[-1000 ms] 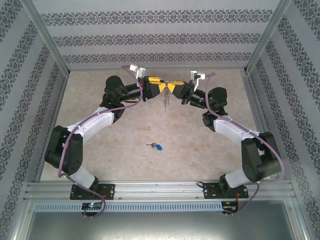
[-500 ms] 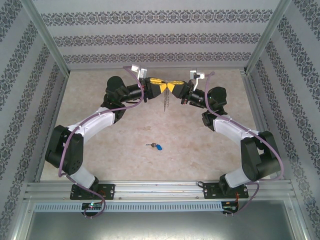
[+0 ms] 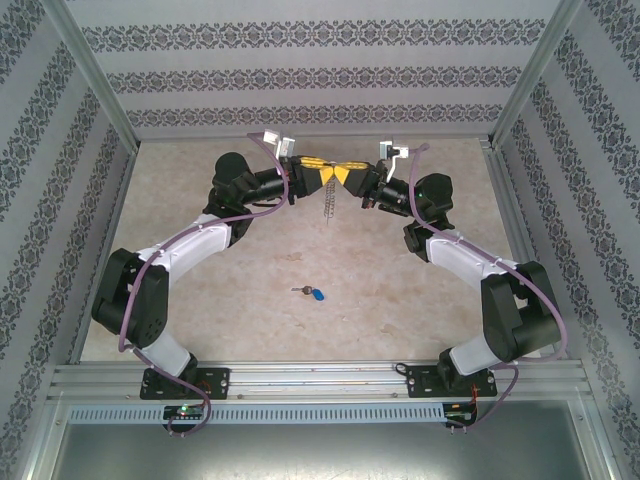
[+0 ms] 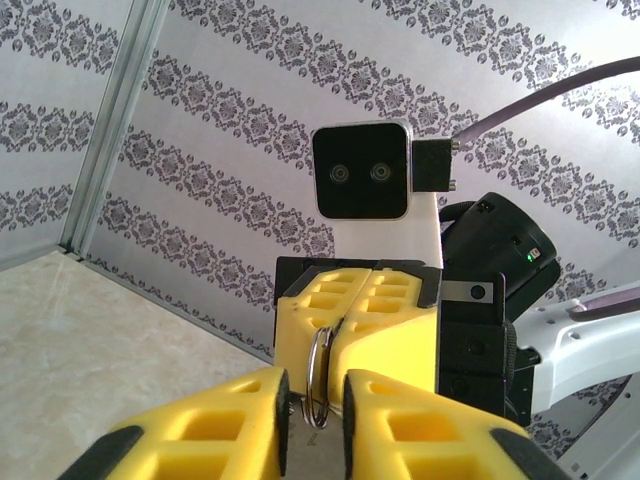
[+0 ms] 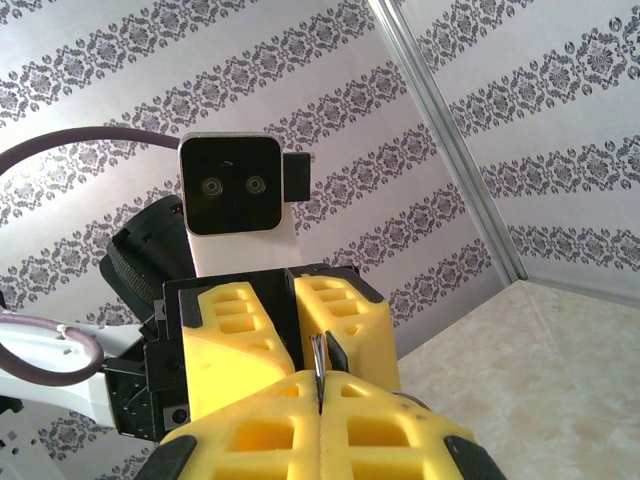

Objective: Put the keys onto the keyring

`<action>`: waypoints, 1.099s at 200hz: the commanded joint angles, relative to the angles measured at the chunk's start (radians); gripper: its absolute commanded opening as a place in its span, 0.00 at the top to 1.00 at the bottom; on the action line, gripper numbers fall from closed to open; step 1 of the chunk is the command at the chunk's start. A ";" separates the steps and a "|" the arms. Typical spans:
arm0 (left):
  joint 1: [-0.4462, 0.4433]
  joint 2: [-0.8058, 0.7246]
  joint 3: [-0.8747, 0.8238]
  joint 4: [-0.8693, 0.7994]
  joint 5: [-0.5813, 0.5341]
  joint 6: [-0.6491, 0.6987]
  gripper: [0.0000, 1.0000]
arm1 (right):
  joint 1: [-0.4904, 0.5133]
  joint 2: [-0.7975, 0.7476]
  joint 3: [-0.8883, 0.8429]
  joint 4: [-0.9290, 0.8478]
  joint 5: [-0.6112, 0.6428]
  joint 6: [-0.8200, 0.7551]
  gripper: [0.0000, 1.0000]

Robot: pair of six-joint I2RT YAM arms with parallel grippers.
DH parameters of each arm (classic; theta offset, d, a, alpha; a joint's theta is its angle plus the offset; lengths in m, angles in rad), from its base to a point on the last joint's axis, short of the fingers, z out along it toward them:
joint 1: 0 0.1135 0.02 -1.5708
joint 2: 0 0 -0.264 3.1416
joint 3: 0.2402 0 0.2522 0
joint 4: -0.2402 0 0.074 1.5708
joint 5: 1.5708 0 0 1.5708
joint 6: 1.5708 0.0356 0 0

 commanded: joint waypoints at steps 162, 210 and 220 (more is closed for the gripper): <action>-0.018 0.007 0.019 0.028 0.052 0.174 1.00 | -0.141 -0.134 -0.105 -0.032 0.035 -0.008 0.48; -0.018 -0.031 0.003 -0.132 0.051 0.422 1.00 | -0.157 -0.199 -0.162 -0.168 0.032 -0.090 0.46; -0.018 -0.041 0.003 -0.176 0.055 0.476 1.00 | -0.158 -0.200 -0.171 -0.174 0.023 -0.094 0.46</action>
